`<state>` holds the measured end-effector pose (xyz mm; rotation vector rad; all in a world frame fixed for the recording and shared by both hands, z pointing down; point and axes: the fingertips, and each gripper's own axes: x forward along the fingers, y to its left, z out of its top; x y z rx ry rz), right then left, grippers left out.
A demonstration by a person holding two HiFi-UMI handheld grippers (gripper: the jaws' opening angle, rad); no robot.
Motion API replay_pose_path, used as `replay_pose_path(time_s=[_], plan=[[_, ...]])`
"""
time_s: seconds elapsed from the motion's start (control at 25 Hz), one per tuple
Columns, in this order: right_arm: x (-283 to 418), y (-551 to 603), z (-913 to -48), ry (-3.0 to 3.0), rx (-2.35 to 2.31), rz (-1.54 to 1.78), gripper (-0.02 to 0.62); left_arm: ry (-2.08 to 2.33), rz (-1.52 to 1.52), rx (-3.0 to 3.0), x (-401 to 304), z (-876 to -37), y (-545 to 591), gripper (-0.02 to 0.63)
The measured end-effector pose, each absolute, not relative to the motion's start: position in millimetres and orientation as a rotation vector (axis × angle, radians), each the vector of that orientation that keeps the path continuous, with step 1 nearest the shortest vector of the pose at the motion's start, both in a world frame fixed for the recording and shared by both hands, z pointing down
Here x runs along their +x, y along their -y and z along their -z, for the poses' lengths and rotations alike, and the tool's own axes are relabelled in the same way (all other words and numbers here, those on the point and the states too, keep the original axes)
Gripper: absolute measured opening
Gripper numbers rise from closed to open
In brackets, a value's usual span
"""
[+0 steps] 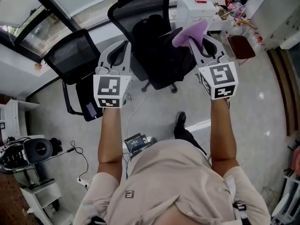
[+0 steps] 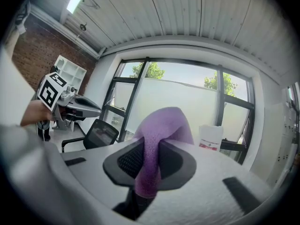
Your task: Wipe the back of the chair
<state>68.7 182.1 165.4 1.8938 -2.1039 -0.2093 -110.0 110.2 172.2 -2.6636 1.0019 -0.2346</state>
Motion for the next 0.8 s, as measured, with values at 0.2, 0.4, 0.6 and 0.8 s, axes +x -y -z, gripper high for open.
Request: replay_pose_path(time_s=[0.2,0.4,0.6,0.8], plan=[[117,-140,-169,2.148,1.836,0.198,0.049,-1.056,0.27,-2.655,-64,-176,-75,0.011],[157,-104,-172,2.196,1.797,0.193,0.049,-1.107,0.296,-2.634,-26,-175,-48,0.011],[188,-81,-176,2.237,1.765,0.179,0.049,-1.15,0.331,-2.613,1,-176,-30,0.011],[209,-66,-182,2.279,1.729,0.173,0.049,-1.195,0.358,-2.599,21,-175,-20,0.011]])
